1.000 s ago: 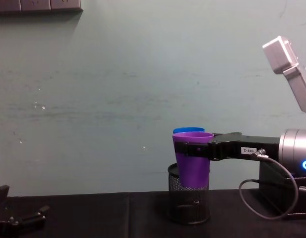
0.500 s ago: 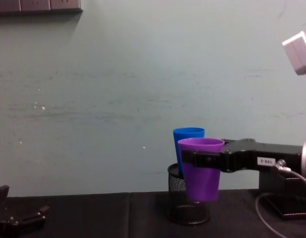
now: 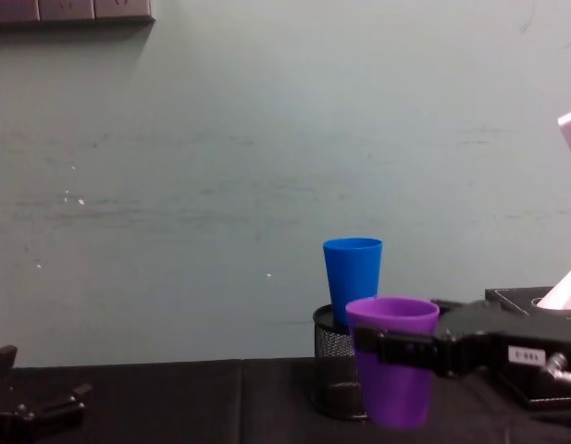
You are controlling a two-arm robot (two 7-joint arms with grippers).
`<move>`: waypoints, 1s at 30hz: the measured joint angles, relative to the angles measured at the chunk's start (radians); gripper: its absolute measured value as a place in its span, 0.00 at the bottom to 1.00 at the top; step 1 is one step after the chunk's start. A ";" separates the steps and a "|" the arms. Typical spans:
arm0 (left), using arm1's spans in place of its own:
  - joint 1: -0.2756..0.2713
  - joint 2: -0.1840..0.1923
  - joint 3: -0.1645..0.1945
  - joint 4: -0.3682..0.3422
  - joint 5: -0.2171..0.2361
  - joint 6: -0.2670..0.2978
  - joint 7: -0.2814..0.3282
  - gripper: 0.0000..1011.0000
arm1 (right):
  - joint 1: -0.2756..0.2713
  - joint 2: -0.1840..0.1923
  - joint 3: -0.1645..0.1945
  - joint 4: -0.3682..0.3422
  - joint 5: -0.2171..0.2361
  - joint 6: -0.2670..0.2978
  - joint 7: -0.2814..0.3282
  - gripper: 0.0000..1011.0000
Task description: Pick up one cup with a gripper and tap it against the other cup.
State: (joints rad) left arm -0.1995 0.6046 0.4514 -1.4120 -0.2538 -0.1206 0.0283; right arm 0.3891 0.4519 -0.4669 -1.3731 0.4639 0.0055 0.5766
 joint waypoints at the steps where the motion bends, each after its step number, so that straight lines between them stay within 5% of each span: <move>1: 0.000 0.000 0.000 0.000 0.000 0.000 0.000 0.99 | -0.008 0.003 -0.001 -0.001 -0.004 -0.007 -0.001 0.73; 11: 0.000 0.000 0.000 0.000 0.000 0.000 0.000 0.99 | -0.044 0.009 -0.005 0.007 -0.028 -0.046 -0.004 0.73; 30: 0.000 0.000 0.000 0.000 0.000 0.000 0.000 0.99 | -0.038 -0.038 -0.006 0.128 -0.062 -0.087 0.008 0.73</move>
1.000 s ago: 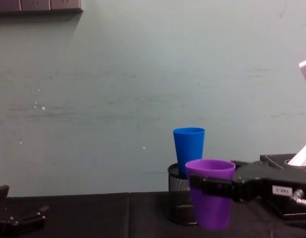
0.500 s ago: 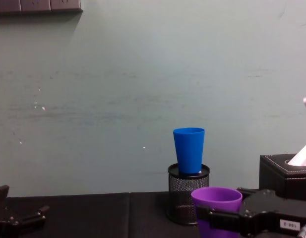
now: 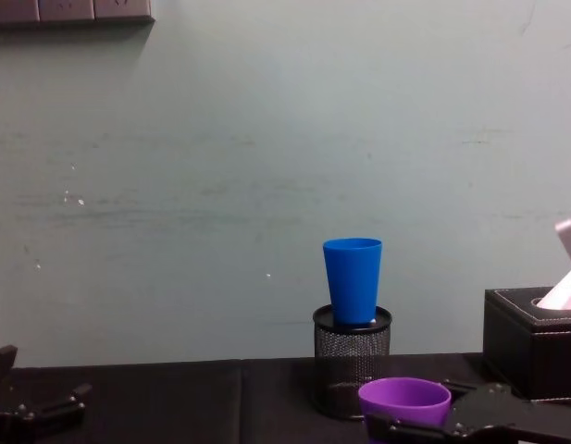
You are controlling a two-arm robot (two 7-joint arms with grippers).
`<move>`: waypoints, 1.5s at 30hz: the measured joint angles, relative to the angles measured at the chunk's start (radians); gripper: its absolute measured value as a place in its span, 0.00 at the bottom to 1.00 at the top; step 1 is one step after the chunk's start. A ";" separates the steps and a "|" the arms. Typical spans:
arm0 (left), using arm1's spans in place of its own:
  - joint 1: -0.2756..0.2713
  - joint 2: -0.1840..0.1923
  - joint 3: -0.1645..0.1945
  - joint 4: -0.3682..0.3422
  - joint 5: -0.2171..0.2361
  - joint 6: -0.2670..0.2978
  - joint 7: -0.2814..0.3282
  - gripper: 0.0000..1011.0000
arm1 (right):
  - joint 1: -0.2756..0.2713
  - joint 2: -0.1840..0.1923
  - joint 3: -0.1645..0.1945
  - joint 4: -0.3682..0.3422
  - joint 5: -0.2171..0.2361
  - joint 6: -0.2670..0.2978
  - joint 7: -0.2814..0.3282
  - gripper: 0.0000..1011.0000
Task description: Pick up one cup with a gripper and tap it against the other cup.
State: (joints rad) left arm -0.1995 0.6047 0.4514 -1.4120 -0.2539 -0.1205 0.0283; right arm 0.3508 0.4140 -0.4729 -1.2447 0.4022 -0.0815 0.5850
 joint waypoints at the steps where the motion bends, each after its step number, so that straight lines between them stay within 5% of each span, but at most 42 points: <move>1: 0.000 0.000 0.000 0.000 0.000 0.000 0.000 0.99 | 0.001 -0.001 0.000 0.002 -0.002 -0.001 0.001 0.73; 40: 0.000 0.000 0.000 0.000 0.000 0.000 0.000 0.99 | 0.006 -0.019 0.001 0.034 -0.026 -0.001 0.009 0.73; 45: 0.000 0.000 0.000 0.000 0.000 0.000 0.000 0.99 | 0.006 -0.019 0.000 0.034 -0.025 -0.001 0.009 0.84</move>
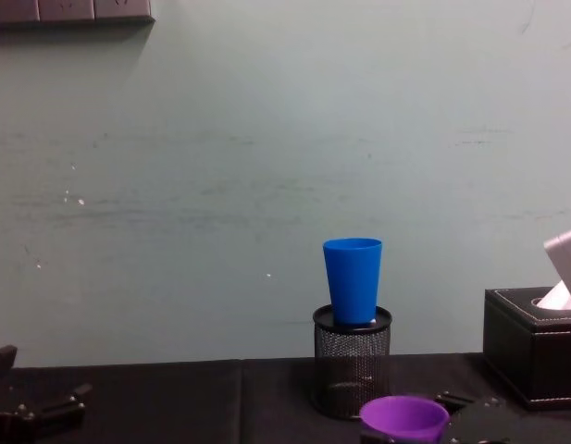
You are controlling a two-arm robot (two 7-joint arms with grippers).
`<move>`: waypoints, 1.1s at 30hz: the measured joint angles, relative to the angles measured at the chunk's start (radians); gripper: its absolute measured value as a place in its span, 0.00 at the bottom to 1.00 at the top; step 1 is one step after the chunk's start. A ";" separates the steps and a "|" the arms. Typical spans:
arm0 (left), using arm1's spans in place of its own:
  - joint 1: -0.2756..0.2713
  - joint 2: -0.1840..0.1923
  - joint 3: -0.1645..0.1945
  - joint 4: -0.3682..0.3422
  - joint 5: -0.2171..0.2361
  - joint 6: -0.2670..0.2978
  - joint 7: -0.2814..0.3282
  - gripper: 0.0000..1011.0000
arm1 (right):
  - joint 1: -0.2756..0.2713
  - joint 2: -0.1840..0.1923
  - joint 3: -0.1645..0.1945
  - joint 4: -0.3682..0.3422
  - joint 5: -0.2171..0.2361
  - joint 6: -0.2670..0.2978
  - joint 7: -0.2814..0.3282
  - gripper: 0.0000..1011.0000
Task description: Pick up one cup with a gripper and tap it against the other cup.
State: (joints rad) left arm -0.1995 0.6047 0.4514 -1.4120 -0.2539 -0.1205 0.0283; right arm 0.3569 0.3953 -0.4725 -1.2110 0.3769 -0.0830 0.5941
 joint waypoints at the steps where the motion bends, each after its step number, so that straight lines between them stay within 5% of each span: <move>1: 0.000 0.000 0.000 0.000 0.000 0.000 0.000 0.99 | 0.000 0.000 0.000 0.000 0.000 0.000 0.000 0.87; 7: 0.000 0.000 0.000 0.000 0.000 0.000 0.000 0.99 | 0.000 0.000 0.000 0.000 0.000 0.000 0.000 0.99; 24: 0.000 0.000 0.000 0.000 0.000 0.000 0.000 0.99 | -0.004 0.002 0.002 -0.017 -0.003 -0.015 -0.003 0.99; 33: 0.000 0.000 0.000 0.000 0.000 0.000 0.000 0.99 | -0.032 -0.009 0.049 -0.083 0.003 -0.049 -0.060 0.99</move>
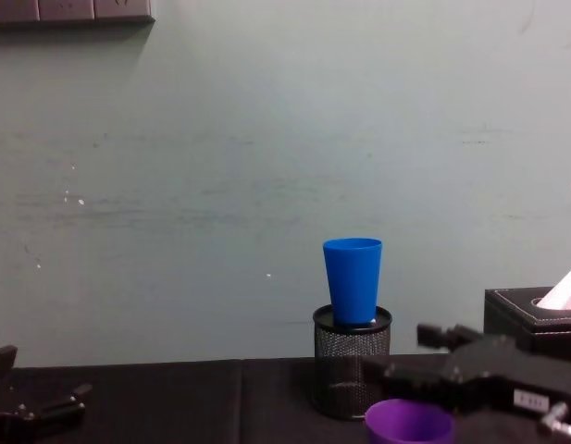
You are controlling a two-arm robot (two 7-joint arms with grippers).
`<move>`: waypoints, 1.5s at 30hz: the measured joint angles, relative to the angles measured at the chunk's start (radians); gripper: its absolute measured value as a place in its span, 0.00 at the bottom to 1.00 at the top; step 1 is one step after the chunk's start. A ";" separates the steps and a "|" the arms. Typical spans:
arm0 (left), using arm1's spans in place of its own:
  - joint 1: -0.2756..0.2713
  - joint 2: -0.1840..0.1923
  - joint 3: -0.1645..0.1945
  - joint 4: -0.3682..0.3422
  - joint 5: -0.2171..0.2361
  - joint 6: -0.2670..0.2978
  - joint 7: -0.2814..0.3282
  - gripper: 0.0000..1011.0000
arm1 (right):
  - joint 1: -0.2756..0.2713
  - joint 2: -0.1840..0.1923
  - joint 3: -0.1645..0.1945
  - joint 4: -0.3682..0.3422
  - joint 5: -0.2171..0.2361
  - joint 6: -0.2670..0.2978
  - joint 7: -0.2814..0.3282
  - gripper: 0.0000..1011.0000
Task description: Pick up one cup with a gripper and tap it against the other cup.
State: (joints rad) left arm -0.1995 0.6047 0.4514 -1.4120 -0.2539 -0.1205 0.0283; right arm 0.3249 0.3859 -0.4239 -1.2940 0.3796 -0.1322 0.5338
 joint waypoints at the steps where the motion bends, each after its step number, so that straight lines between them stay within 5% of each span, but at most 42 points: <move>1: 0.000 0.000 0.000 0.000 0.000 0.000 0.000 0.99 | -0.007 -0.005 0.014 -0.014 0.001 0.000 -0.022 0.99; 5: 0.000 0.000 0.000 0.000 0.000 0.000 0.000 0.99 | -0.028 -0.024 0.050 -0.049 -0.018 0.001 -0.112 0.99; 10: 0.000 0.000 0.000 0.000 0.000 0.000 0.000 0.99 | -0.045 -0.052 0.076 -0.082 -0.093 0.033 -0.259 0.99; 13: 0.000 0.000 0.000 0.000 0.000 0.000 0.000 0.99 | -0.056 -0.083 0.094 -0.095 -0.153 0.079 -0.378 0.99; 19: 0.000 0.000 0.000 0.000 0.000 0.000 0.000 0.99 | -0.069 -0.133 0.128 -0.096 -0.199 0.153 -0.507 0.99; 28: 0.000 0.000 0.000 0.000 0.000 0.000 0.000 0.99 | -0.080 -0.168 0.168 -0.083 -0.212 0.204 -0.554 0.99; 45: 0.000 0.000 0.000 0.000 0.000 0.000 0.000 0.99 | -0.080 -0.167 0.164 -0.083 -0.212 0.201 -0.553 0.99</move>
State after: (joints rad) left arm -0.1996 0.6047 0.4514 -1.4120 -0.2539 -0.1206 0.0283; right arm 0.2452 0.2188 -0.2599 -1.3773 0.1676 0.0686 -0.0190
